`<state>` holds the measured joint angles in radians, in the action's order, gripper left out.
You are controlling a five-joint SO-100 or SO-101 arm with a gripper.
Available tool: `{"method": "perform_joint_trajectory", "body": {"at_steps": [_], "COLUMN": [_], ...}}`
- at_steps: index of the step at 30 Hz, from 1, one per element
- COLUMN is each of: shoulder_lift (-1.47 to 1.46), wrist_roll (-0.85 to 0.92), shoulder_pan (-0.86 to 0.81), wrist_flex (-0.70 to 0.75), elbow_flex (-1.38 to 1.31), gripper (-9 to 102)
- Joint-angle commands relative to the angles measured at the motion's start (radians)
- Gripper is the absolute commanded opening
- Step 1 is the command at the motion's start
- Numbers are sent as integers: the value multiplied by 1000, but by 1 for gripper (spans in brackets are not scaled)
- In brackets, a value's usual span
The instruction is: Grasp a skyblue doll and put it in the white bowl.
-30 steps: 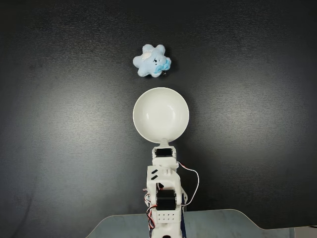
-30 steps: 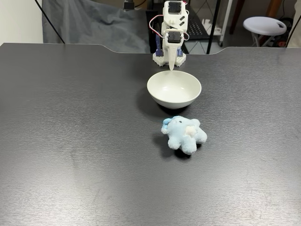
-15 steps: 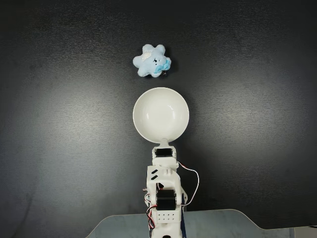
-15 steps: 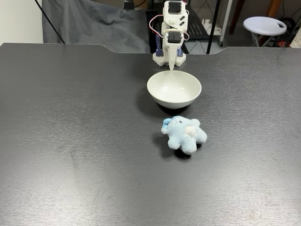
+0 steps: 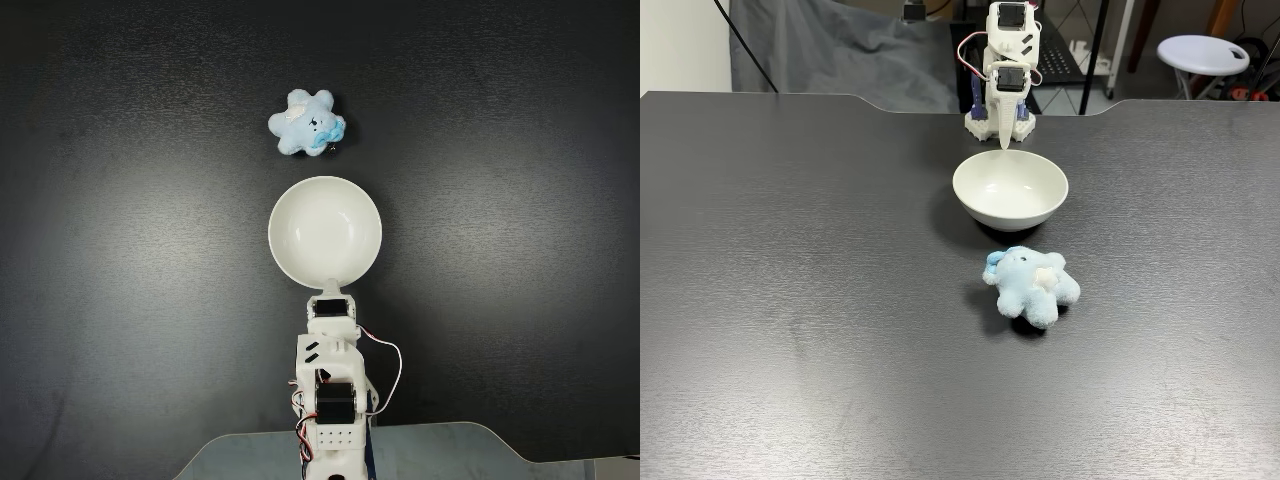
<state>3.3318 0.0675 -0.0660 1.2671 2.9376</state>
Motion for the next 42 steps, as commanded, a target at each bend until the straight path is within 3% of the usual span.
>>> {"method": "perform_joint_trajectory", "body": {"at_steps": [1,42], "shoulder_lift": [3,3], "wrist_roll": [-9,-8], "shoulder_pan": [-12,2], "wrist_flex": [-20,-32], "elbow_flex": [-11,-9], "gripper": [-1,-1]}}
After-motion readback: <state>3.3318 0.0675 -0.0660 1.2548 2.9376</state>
